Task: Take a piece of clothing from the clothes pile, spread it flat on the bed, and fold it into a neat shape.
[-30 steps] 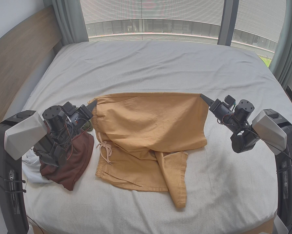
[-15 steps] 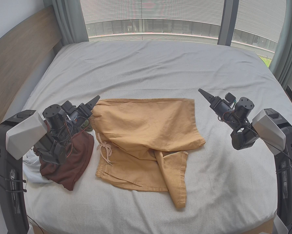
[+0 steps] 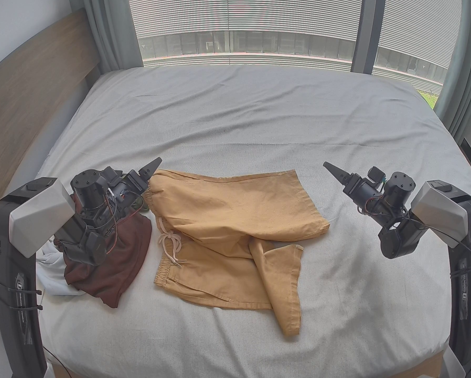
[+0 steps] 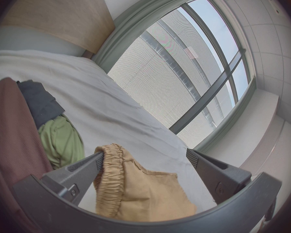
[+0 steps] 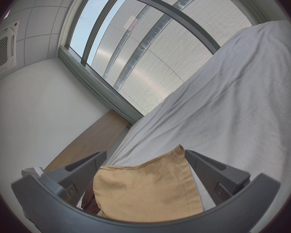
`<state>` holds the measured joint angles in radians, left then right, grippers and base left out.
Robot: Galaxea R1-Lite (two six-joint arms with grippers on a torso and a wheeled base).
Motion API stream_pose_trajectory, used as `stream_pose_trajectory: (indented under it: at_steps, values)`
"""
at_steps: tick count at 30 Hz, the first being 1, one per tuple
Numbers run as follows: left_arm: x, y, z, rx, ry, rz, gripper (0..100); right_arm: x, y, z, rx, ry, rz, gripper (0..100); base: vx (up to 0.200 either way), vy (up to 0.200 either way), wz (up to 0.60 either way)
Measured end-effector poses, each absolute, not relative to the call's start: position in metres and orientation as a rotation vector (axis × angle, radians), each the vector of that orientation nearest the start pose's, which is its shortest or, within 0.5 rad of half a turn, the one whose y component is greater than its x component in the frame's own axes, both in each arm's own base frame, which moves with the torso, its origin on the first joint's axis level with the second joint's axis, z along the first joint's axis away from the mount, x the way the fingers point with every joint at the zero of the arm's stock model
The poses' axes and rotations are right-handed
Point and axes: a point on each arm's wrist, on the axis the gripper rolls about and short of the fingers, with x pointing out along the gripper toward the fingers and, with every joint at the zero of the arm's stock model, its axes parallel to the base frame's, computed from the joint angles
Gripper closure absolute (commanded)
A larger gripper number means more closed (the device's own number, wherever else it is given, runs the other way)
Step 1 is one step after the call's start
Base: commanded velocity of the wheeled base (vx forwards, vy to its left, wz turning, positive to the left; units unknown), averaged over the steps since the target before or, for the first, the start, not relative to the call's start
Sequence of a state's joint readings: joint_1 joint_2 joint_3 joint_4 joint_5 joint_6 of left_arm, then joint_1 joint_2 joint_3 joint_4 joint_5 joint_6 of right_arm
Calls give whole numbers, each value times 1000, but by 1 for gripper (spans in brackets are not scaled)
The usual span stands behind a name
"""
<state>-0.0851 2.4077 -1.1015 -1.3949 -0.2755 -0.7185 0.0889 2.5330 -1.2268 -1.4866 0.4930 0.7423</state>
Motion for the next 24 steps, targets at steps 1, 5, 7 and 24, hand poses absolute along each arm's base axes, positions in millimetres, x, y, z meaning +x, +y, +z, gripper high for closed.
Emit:
stream_pose_trajectory:
  at_steps: [1,5,7,24]
  values:
    - [440,-43,60,-691,43,-365,0,456,52,38,680,54,616,0,0,0,0]
    - [436,-40,54,-588,48,-331,0,442,52,31,660,89,604,0,0,0,0]
    - [433,-39,51,-542,56,-316,0,434,53,27,644,108,600,0,0,0,0]
    - [370,-35,49,-507,163,-337,0,371,70,-1,511,320,609,0,0,0,0]
